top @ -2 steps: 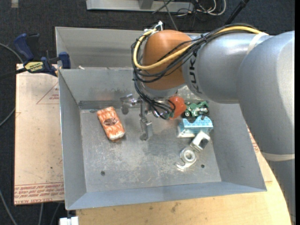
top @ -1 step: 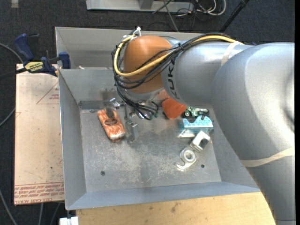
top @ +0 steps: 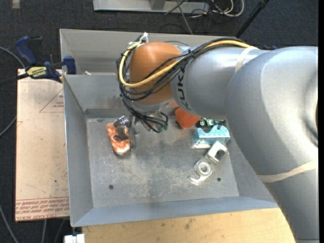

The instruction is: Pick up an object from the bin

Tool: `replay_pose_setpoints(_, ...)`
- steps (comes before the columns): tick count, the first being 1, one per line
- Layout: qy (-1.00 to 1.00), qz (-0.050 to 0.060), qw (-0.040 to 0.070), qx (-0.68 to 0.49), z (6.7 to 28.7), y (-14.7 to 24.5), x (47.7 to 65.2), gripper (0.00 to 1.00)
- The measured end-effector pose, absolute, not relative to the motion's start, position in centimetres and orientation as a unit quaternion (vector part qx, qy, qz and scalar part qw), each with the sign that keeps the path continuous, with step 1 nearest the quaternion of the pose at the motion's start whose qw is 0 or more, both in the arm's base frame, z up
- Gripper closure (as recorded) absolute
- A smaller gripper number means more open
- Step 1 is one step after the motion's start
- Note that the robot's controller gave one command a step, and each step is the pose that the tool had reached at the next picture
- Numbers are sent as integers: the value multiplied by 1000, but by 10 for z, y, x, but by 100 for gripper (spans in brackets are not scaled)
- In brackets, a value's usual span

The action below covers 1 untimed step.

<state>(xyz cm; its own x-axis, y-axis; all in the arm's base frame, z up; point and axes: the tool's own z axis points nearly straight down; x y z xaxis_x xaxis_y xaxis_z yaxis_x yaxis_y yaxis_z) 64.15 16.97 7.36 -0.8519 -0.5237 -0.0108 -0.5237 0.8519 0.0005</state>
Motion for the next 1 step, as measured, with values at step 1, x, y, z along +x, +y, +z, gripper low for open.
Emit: replay_pose_setpoints(1,962,2,5,-272,74,170,642,100)
